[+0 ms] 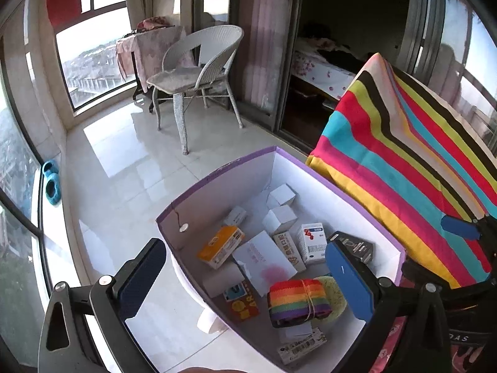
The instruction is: Organize objects
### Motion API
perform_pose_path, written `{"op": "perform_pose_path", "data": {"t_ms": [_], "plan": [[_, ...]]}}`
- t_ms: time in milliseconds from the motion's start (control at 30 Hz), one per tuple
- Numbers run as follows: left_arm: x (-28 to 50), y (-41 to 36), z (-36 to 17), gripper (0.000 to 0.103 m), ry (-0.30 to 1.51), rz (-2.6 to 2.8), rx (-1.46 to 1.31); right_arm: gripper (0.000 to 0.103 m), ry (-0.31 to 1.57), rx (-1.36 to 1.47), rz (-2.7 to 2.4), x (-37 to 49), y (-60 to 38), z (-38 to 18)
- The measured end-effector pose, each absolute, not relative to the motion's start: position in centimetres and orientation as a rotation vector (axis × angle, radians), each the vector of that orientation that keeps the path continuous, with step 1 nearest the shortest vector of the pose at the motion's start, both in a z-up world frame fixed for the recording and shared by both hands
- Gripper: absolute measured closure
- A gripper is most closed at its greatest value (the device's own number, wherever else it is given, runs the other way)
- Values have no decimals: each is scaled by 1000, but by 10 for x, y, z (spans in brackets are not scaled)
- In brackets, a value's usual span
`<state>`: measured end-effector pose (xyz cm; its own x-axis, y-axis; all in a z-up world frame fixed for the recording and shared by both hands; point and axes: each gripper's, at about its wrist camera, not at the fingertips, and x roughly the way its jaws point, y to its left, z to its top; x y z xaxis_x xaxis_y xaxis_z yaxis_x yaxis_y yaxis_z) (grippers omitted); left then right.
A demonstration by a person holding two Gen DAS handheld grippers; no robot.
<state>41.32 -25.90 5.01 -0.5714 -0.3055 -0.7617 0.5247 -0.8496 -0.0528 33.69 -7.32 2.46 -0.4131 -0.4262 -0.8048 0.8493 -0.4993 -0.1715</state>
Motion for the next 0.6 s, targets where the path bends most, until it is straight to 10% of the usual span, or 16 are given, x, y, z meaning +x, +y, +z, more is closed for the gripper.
{"op": "perform_pose_path", "data": {"t_ms": [600], "plan": [[412, -250, 39, 0, 333, -2384, 1107, 15, 764, 920, -1963, 343, -77, 17]]}}
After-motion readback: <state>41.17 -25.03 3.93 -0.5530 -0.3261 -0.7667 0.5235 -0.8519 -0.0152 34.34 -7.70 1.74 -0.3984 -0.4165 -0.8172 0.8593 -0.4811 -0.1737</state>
